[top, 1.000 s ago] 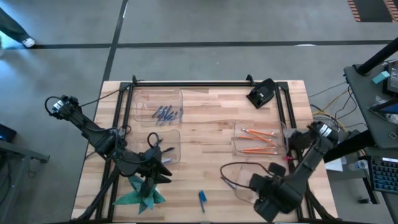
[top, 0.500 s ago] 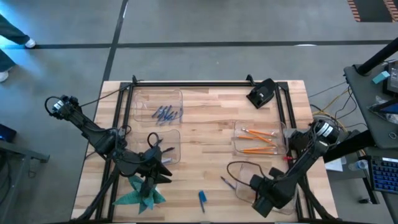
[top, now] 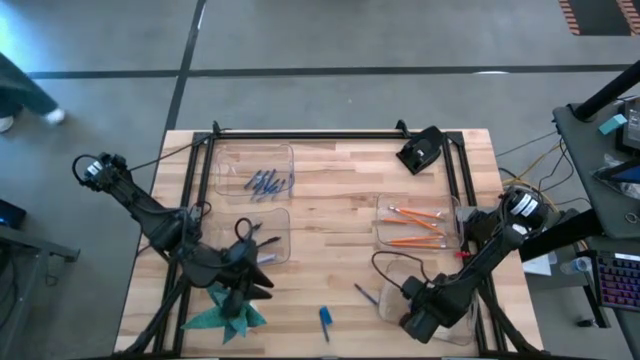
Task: Sort crayons/erasers/pens/pencils in bins
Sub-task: Put the pink eraser into the bottom transparent bin, then put the blue crayon into the top transparent bin
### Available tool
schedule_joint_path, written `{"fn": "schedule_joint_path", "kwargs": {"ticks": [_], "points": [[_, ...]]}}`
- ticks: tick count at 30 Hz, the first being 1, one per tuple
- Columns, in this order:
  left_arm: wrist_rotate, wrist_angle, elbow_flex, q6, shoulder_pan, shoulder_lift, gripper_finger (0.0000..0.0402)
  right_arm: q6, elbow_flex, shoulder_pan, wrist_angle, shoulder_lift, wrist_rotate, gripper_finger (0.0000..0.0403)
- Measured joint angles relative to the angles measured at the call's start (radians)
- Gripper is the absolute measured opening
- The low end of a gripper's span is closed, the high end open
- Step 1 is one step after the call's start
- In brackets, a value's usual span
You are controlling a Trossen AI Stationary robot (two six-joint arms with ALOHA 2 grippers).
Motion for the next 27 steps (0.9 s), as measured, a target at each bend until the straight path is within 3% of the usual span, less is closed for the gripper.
{"fn": "schedule_joint_path", "kwargs": {"ticks": [8, 16, 18, 23, 27], "points": [[0.000, -0.002, 0.000, 0.000, -0.006, 0.000, 0.0118, -0.001, 0.076, 0.000, -0.068, -0.002, 0.000, 0.0124], [0.000, -0.001, 0.000, 0.001, -0.006, 0.000, 0.0118, 0.001, 0.316, -0.004, -0.327, -0.002, 0.015, 0.0153], [0.000, -0.001, 0.000, 0.001, -0.006, 0.000, 0.0118, 0.001, 0.379, -0.006, -0.336, -0.002, 0.085, 0.0151], [0.000, 0.000, 0.000, 0.001, -0.005, 0.000, 0.0118, -0.006, 0.493, -0.025, -0.310, 0.003, 0.409, 0.0144], [0.000, 0.003, 0.000, 0.001, -0.005, 0.000, 0.0118, -0.118, 0.515, -0.089, -0.261, 0.025, 0.454, 0.0147]]}}
